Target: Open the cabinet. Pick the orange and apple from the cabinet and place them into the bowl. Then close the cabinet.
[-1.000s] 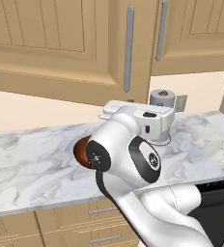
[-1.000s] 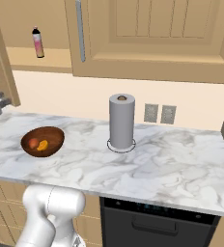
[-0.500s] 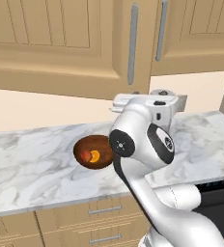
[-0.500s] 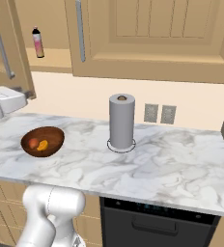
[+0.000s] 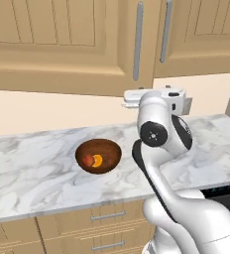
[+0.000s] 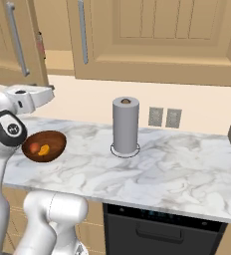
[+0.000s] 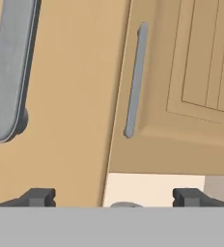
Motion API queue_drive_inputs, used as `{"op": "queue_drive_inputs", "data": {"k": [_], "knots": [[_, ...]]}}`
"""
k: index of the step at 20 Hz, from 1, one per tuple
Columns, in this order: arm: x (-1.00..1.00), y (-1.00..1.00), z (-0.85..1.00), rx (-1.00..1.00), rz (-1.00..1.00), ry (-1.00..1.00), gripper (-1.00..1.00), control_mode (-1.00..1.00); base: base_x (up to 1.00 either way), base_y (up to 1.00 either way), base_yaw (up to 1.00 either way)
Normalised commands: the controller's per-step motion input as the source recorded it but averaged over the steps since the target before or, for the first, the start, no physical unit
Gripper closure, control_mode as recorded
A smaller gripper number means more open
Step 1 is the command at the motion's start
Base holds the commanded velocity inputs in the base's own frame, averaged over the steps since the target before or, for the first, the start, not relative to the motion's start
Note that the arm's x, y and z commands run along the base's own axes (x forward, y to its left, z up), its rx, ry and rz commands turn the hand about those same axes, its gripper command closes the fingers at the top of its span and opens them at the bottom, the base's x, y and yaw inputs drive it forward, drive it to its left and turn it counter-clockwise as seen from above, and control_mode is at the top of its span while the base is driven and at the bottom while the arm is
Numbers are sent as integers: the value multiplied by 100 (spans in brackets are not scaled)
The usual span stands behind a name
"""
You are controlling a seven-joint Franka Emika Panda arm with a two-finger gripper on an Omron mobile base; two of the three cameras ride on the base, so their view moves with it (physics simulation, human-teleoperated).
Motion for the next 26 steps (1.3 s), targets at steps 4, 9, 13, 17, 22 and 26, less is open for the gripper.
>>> {"op": "queue_drive_inputs", "data": {"k": [4, 9, 13, 17, 22, 26], "knots": [[62, -10, 0, 0, 19, 4, -100, -100, 0, 0, 0], [66, -5, 0, 0, 16, 6, -100, -100, 0, 0, 0], [81, 0, -1, 0, 12, 9, -100, -100, 0, 0, 0], [85, 0, 0, 0, 12, 14, -100, -100, 0, 0, 0], [92, 0, -1, 0, 12, 19, -100, -100, 0, 0, 0], [99, 0, 0, 0, 12, 24, -100, -100, 0, 0, 0]]}}
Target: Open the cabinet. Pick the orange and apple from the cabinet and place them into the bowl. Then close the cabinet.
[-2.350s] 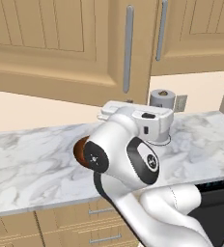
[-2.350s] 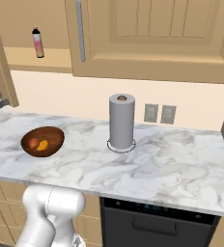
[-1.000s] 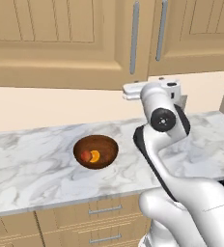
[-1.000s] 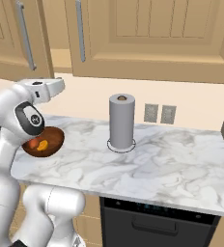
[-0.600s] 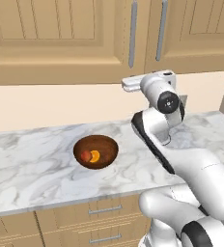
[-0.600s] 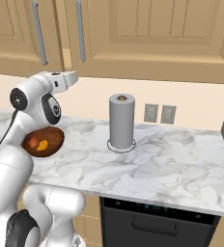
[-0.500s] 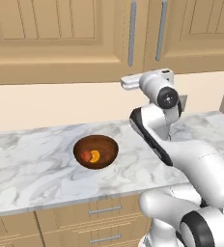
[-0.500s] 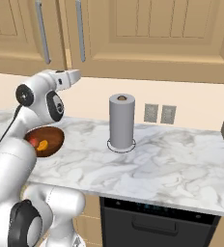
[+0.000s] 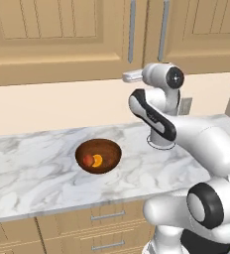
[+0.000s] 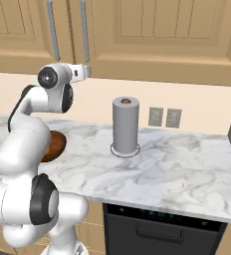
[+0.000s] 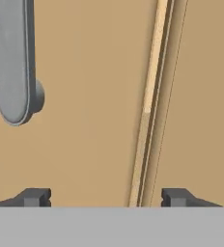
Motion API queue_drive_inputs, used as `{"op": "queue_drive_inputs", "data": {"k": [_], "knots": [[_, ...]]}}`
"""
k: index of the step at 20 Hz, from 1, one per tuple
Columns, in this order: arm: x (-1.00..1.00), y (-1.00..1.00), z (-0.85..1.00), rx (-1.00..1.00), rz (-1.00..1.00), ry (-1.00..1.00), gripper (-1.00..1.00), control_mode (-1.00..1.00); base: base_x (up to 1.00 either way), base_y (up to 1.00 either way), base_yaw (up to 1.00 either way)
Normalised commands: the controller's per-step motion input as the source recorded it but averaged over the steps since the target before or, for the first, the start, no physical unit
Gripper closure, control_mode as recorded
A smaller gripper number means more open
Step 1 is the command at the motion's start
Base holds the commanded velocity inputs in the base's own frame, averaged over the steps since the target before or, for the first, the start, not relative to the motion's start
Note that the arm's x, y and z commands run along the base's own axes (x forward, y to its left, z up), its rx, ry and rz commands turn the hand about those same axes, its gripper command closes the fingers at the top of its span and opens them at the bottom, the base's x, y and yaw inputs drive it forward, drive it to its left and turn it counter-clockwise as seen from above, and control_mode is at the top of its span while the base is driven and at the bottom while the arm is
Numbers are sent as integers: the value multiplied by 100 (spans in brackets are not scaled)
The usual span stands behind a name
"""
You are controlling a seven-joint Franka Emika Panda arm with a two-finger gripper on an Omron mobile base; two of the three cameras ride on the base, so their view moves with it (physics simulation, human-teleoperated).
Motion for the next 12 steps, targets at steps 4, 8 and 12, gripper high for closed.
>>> {"op": "queue_drive_inputs", "data": {"k": [4, 8, 12], "knots": [[93, 0, 0, 0, 10, 22, -100, -100, 0, 0, 0], [64, 0, -14, 0, 3, 8, -100, -100, 0, 0, 0], [9, 0, -11, 0, 0, -3, -100, -100, 0, 0, 0]]}}
